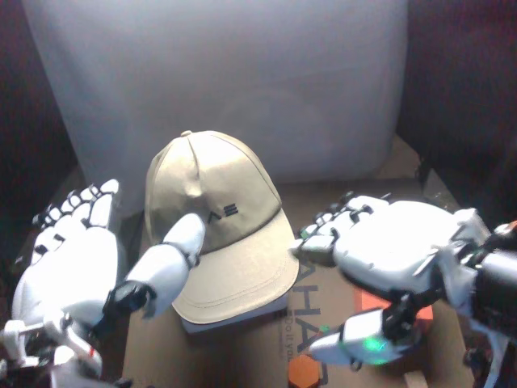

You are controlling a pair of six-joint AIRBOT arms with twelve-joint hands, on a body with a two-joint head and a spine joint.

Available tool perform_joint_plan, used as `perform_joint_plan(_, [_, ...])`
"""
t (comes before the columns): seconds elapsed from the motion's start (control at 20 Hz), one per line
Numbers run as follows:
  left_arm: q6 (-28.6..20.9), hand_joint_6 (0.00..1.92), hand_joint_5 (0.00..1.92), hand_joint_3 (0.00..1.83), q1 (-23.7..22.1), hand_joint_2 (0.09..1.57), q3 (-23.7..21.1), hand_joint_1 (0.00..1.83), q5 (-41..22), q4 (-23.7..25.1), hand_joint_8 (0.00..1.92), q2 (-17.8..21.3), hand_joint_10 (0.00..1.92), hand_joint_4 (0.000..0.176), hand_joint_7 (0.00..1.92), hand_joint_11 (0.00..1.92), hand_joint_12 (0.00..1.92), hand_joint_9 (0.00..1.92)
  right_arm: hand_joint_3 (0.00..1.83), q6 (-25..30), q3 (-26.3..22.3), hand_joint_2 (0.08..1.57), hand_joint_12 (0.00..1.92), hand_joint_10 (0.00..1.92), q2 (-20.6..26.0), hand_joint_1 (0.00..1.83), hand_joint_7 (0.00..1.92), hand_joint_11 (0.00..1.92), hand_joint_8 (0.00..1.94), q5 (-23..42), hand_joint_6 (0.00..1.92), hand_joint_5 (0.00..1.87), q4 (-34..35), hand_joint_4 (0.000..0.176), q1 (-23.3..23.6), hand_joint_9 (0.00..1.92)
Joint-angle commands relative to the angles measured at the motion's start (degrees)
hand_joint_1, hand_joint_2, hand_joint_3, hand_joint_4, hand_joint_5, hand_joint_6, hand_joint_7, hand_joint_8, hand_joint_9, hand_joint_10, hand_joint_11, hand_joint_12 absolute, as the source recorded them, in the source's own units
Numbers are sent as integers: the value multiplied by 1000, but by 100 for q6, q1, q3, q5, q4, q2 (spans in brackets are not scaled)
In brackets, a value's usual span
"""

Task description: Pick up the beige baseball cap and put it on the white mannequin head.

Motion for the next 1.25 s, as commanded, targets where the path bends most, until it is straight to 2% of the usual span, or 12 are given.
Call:
perform_joint_plan(0.0, [-38, 8, 135, 2, -160, 1153, -55, 0, -558, 325, 6, 68, 6, 0, 111, 41, 25, 66, 5, -262, -91, 1011, 840, 14, 32, 495, 294, 0, 12, -524, 9, 303, 180, 0, 71, 240])
perform_joint_plan(0.1, [-38, 9, 281, 2, -528, 1179, -277, 0, -561, -156, 9, 130, 16, 0, 293, 133, 90, 239, 5, -311, -356, 1033, 1329, 162, 177, 497, 589, 178, 67, -740, 25, 431, 323, 0, 97, 601])
perform_joint_plan(0.15, [-38, 9, 385, 1, -725, 1202, -379, 0, -562, -585, 13, 125, 27, 0, 454, 254, 169, 415, 2, -326, -485, 1036, 1616, 906, 246, 554, 741, 409, 187, -814, 8, 511, 341, 0, 86, 594])
perform_joint_plan(0.2, [-38, 6, 540, 1, -848, 1204, -436, 66, -575, -763, 17, 119, 43, 0, 624, 425, 311, 606, 0, -329, -542, 1030, 1853, 1379, 258, 625, 748, 570, 561, -838, 17, 631, 348, 0, 62, 595])
perform_joint_plan(0.25, [3411, 46, 730, 0, -939, 1204, -468, 202, -622, -834, 81, 105, 304, 0, 808, 588, 771, 767, 1, -330, -556, 1034, 1907, 1650, 255, 685, 735, 782, 1013, -847, 110, 818, 366, 0, 30, 666])
perform_joint_plan(0.3, [3563, 910, 634, 0, -965, 1165, -473, 407, -645, -817, 1100, 87, 1421, 0, 668, 723, 1652, 669, 2, -330, -552, 1051, 1918, 1867, 247, 763, 825, 1051, 1641, -857, 1214, 788, 413, 0, 2, 906])
perform_joint_plan(0.35, [3626, 1616, 588, 0, -975, 1137, -483, 582, -645, -850, 1729, 84, 1821, 0, 649, 871, 1867, 747, 3, -330, -530, 1058, 1920, 1910, 223, 804, 953, 1289, 1881, -860, 1780, 873, 448, 0, -33, 1121])
perform_joint_plan(0.4, [3648, 1860, 721, 0, -959, 1105, -495, 786, -653, -890, 1883, 92, 1901, 0, 825, 987, 1910, 921, 3, -357, -511, 1068, 1921, 1919, 200, 838, 1151, 1582, 1929, -860, 1893, 1023, 447, 0, -47, 1353])
perform_joint_plan(0.5, [3571, 1919, 1064, 0, -910, 1089, -508, 877, -706, -918, 1919, 93, 1920, 0, 1183, 1224, 1921, 1222, 0, -376, -509, 1099, 1921, 1921, 189, 861, 1461, 1892, 1941, -850, 1920, 1219, 446, 0, -43, 1663])
perform_joint_plan(0.55, [3506, 1921, 1152, 1, -890, 1101, -508, 873, -712, -863, 1921, 95, 1921, 0, 1280, 1333, 1921, 1331, 0, -389, -509, 1153, 1921, 1921, 184, 837, 1541, 1915, 1941, -846, 1921, 1297, 446, 134, -34, 1734])
perform_joint_plan(0.6, [3495, 1921, 1209, 0, -879, 1151, -508, 854, -712, -785, 1921, 99, 1921, 0, 1357, 1441, 1921, 1432, 25, -420, -509, 1248, 1921, 1921, 185, 766, 1593, 1920, 1941, -835, 1921, 1364, 445, 168, -12, 1766])
perform_joint_plan(1.2, [3354, 1921, 1154, 6, -1061, 1260, -493, 779, -643, -889, 1921, 113, 1921, 0, 1394, 1528, 1921, 1465, 12, -417, -643, 1389, 1921, 1921, 613, 871, 1579, 1921, 1941, -528, 1921, 1390, 445, 176, 96, 1758])
